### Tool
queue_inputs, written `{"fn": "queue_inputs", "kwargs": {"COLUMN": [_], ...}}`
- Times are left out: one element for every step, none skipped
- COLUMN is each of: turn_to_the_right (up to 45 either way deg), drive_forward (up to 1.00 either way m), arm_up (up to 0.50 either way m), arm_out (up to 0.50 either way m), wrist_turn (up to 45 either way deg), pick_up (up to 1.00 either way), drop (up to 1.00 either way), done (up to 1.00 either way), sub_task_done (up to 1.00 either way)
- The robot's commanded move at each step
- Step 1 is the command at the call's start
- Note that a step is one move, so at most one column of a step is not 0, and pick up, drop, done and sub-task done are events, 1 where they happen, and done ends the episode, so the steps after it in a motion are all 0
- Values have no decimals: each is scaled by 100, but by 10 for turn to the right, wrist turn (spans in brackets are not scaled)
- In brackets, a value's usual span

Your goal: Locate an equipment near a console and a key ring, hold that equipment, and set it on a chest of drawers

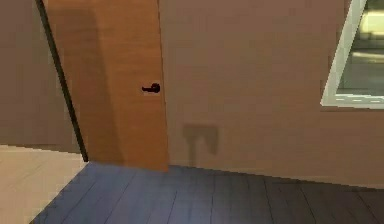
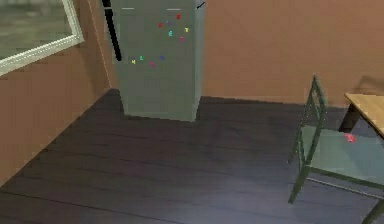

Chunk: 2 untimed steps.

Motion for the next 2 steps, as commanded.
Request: {"fn": "queue_inputs", "kwargs": {"turn_to_the_right": [0,-330], "drive_forward": [5,0], "arm_up": [0,0], "arm_out": [0,0], "wrist_turn": [0,0], "pick_up": [0,0], "drop": [0,0], "done": [0,0], "sub_task_done": [0,0]}}
